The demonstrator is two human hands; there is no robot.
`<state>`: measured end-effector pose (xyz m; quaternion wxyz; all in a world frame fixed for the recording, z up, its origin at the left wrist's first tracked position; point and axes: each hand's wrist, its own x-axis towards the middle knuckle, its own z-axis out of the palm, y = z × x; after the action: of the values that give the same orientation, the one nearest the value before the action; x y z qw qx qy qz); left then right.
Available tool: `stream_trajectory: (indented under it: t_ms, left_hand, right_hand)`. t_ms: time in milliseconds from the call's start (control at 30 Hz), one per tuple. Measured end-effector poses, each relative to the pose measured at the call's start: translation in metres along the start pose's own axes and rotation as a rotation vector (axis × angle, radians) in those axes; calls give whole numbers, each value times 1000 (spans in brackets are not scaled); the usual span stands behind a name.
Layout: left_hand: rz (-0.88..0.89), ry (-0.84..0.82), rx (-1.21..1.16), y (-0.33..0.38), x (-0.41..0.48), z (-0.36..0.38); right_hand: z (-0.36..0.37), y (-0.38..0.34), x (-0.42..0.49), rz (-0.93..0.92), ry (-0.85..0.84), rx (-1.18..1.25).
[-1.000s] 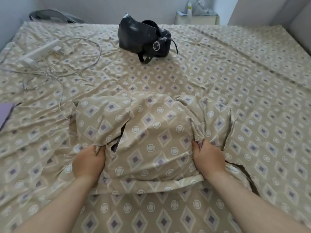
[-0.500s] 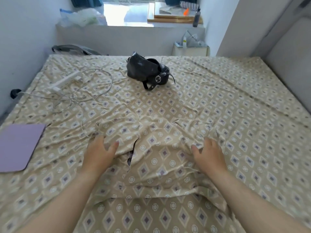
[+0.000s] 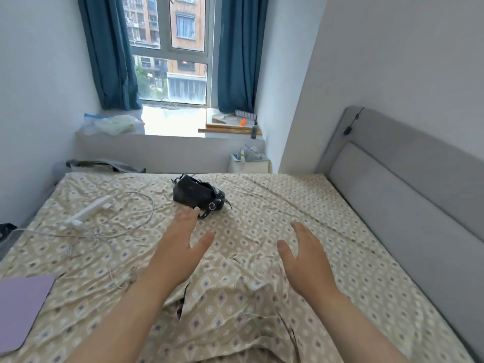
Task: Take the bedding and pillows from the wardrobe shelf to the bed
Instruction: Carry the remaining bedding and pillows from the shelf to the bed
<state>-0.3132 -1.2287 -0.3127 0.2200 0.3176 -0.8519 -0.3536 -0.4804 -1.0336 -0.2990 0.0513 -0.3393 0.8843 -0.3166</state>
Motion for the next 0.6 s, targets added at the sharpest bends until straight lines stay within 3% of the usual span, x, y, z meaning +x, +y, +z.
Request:
stream_trajectory:
  t_ms: [333,600]
  left_hand:
    - [294,-62,-123,184,-32,-33]
    - [536,-111,-351,324,-130,-18]
  right_hand:
    - [-200,-38,-84,-6,367,-32]
    - [-331,-17,-244,12,691,-22]
